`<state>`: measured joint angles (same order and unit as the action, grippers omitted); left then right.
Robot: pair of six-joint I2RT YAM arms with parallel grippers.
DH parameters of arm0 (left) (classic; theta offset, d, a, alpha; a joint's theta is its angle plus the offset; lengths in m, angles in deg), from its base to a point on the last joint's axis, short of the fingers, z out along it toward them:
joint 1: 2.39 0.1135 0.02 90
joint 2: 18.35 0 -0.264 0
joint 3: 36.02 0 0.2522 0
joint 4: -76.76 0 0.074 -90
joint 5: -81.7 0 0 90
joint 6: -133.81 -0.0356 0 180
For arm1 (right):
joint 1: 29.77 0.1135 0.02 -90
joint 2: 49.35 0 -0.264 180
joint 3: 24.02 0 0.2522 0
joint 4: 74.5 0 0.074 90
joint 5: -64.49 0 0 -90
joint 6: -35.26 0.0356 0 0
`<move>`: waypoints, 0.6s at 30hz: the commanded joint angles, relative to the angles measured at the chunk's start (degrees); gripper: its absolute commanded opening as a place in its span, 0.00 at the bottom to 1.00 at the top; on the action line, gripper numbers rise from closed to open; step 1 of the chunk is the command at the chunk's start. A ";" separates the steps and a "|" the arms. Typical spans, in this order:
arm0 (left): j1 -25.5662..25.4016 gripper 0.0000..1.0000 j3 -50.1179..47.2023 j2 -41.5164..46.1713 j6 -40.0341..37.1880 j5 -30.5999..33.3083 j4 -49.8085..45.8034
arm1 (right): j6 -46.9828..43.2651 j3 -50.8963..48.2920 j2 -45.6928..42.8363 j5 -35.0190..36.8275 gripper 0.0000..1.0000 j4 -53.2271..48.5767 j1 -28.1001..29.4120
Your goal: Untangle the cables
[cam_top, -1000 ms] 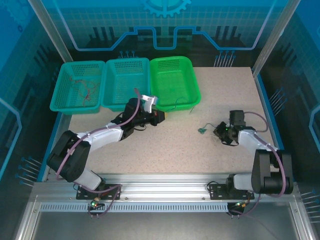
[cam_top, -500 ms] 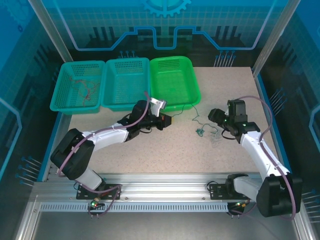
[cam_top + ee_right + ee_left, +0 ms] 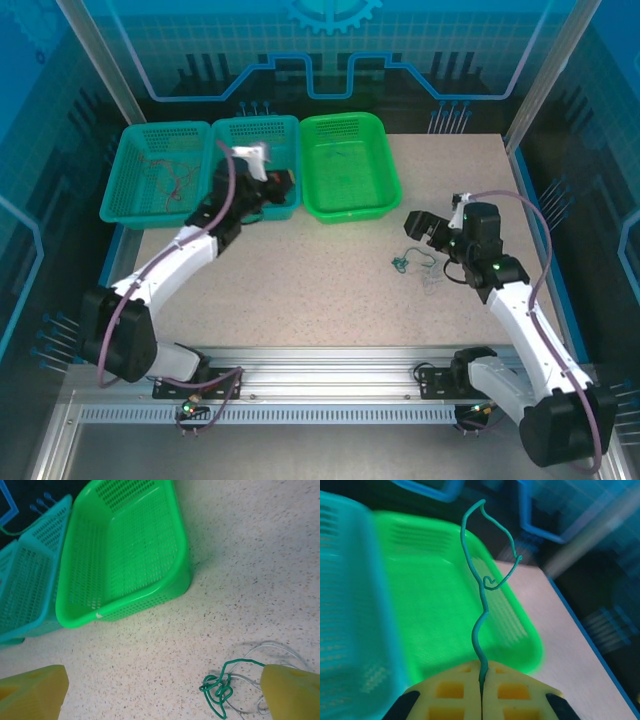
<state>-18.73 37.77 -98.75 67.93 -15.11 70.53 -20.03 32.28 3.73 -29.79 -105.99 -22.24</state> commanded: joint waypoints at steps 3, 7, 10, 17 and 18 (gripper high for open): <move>10.50 0.00 3.20 -2.08 2.25 2.89 -6.39 | 3.95 -4.38 -2.15 1.28 1.00 -0.73 -3.79; 17.38 0.00 7.16 -7.67 3.61 2.42 -7.27 | 5.94 -5.06 -1.36 -3.62 1.00 -1.35 -7.48; 20.44 0.00 11.93 -13.88 4.30 1.02 -7.90 | 6.02 -4.11 -0.92 -4.12 1.00 -3.08 -8.16; 21.19 0.29 22.70 -24.62 3.98 -6.10 -8.66 | 5.41 -3.28 -1.77 -3.90 1.00 -5.46 -8.54; 21.18 0.35 23.59 -25.03 4.43 -7.10 -8.99 | 5.53 -3.39 -1.92 -3.95 1.00 -5.55 -8.59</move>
<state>2.54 57.57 -123.08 71.51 -17.26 63.01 -15.09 27.69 2.72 -32.67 -109.75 -30.00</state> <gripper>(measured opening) 0.318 0.997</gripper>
